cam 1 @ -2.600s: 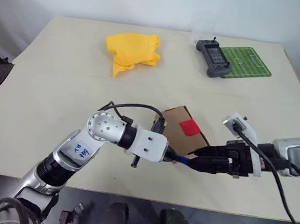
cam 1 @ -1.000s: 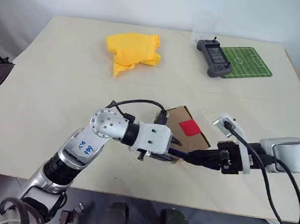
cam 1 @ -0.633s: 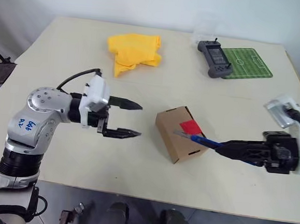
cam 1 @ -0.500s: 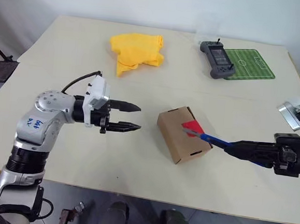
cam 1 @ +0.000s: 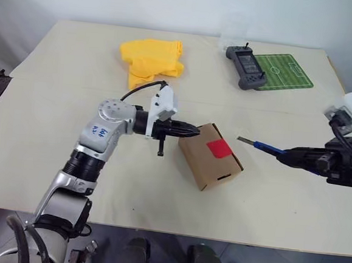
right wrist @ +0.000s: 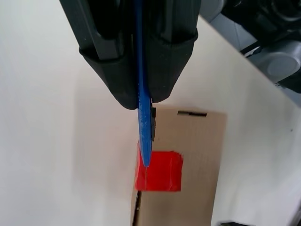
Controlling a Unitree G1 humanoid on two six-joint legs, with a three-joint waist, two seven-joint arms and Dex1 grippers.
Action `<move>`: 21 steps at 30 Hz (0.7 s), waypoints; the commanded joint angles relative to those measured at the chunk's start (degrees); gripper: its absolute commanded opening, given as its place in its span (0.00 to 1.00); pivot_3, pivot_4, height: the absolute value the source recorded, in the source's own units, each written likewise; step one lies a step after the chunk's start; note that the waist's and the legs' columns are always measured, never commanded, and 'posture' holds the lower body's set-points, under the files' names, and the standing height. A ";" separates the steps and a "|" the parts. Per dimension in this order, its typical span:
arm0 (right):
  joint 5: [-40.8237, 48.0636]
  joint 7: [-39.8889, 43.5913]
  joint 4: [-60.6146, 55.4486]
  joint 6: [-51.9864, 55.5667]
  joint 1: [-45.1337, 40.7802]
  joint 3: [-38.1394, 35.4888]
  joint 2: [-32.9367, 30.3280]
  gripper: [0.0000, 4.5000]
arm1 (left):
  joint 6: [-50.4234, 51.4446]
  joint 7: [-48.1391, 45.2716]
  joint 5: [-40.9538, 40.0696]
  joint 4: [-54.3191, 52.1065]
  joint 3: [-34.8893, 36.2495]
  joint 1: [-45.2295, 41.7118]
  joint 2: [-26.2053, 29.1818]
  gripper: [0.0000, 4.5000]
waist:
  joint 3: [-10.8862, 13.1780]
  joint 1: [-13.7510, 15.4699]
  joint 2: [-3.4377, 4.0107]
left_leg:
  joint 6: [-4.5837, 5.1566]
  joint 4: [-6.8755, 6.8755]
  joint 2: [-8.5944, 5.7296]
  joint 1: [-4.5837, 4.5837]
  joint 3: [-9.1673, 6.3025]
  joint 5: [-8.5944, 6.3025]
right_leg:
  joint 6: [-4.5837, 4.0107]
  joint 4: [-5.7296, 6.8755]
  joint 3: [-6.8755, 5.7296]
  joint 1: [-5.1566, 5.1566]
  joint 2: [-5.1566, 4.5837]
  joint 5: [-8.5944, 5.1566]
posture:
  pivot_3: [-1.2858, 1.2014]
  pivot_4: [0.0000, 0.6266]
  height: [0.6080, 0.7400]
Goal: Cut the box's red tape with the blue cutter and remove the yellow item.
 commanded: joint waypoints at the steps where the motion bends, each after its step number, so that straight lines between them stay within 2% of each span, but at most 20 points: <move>1: 0.88 2.33 -0.04 -3.70 -0.48 2.14 -4.47 0.01 | 0.01 0.93 0.75 -0.83 0.00 -1.04 -0.63 0.00 | 0.01 0.01 0.01 | 0.00 -0.03 0.00 -0.01 0.00 0.00 | 0.00 0.01 0.01 -0.02 -0.01 0.00 | 0.52 0.24 1.00; 4: 0.88 5.44 1.06 -11.39 7.83 -0.85 -11.42 0.01 | 0.92 1.53 2.55 -1.91 -1.81 0.44 -0.30 0.00 | 0.05 0.02 0.10 | 0.00 -0.09 0.00 -0.01 0.00 0.00 | 0.00 0.00 -0.01 -0.03 -0.03 0.00 | 0.52 0.24 1.00; 6: 0.88 9.35 3.99 -11.57 15.61 -6.42 -17.43 0.01 | 1.33 2.08 3.41 -2.22 -2.47 0.84 -0.42 0.00 | 0.08 0.00 0.14 | 0.00 -0.08 0.00 0.00 0.01 0.00 | 0.00 0.02 -0.01 -0.03 -0.04 0.00 | 0.52 0.24 1.00; 11: 0.88 13.99 12.08 -9.39 31.42 -20.91 -25.57 0.01 | 3.21 2.64 3.46 -3.17 -3.07 0.76 -1.37 0.00 | 0.08 0.07 0.15 | 0.00 -0.12 0.01 -0.01 0.05 0.00 | 0.00 0.00 0.02 -0.04 -0.03 0.00 | 0.52 0.24 1.00; 15: 0.88 13.32 15.93 -7.63 40.59 -31.38 -27.11 0.01 | 3.95 3.59 4.76 -3.87 -4.05 0.81 -1.49 0.00 | 0.08 0.17 0.15 | 0.00 -0.21 0.00 -0.04 0.08 0.00 | 0.00 0.01 0.03 -0.12 -0.02 0.00 | 0.52 0.24 1.00; 21: 0.88 9.20 18.98 -7.57 49.47 -42.31 -27.11 0.01 | 6.23 4.01 4.70 -5.25 -4.51 1.36 -1.79 0.00 | 0.08 -0.10 0.14 | 0.06 -0.19 -0.02 -0.08 0.21 -0.03 | 0.00 0.07 0.06 -0.19 -0.01 0.00 | 0.52 0.24 1.00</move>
